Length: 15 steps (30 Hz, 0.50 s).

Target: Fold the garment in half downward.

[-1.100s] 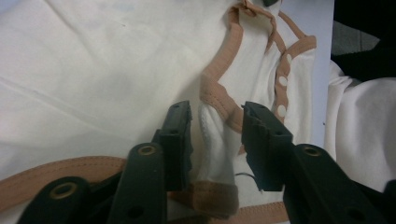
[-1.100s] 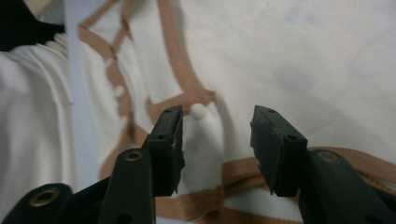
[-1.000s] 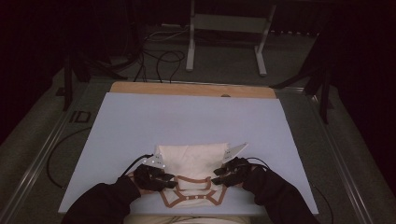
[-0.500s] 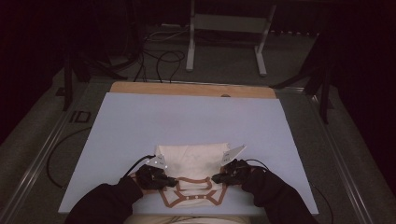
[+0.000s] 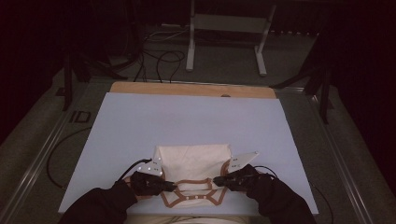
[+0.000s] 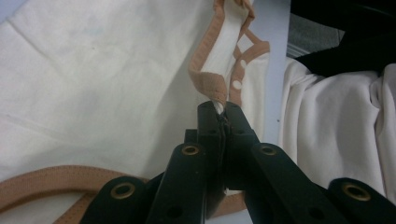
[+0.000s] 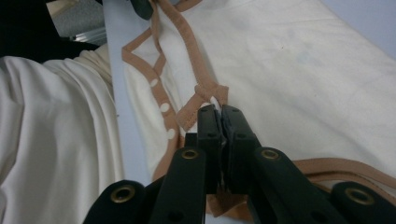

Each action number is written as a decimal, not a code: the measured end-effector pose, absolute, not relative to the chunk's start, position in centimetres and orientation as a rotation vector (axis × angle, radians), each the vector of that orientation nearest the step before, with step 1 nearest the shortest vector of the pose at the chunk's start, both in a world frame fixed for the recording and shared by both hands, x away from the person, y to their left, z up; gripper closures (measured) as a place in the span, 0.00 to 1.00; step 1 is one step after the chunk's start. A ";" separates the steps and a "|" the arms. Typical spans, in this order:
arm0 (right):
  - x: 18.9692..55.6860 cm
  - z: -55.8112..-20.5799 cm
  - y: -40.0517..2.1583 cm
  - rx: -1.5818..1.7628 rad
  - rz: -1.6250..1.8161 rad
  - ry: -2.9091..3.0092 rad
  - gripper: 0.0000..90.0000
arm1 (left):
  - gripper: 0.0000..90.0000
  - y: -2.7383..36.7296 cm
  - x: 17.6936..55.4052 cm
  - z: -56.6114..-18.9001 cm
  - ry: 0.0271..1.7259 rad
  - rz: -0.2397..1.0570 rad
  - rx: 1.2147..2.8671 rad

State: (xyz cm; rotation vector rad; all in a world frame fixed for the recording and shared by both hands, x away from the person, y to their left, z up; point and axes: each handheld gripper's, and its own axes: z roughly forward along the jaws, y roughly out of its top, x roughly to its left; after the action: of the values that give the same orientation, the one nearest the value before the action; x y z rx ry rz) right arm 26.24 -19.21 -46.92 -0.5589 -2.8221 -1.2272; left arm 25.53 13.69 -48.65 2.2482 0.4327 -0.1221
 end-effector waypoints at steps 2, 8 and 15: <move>26.0 -47.2 -19.2 -0.545 -1.230 -2.822 0.96 | 0.99 13.7 25.2 -48.8 0.428 -0.116 2.248; 25.2 -48.0 -19.3 -0.523 -1.226 -2.802 0.96 | 0.98 13.7 24.6 -49.3 0.414 -0.116 2.271; 24.7 -49.1 -19.0 -0.449 -1.197 -2.787 0.87 | 0.93 13.6 23.8 -50.4 0.393 -0.184 2.290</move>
State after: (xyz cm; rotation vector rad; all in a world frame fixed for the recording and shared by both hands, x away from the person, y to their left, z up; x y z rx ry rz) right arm 24.68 -19.04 -49.11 -0.4485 -2.7872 -1.1973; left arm 23.78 13.59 -50.43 2.2903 0.3933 -0.1845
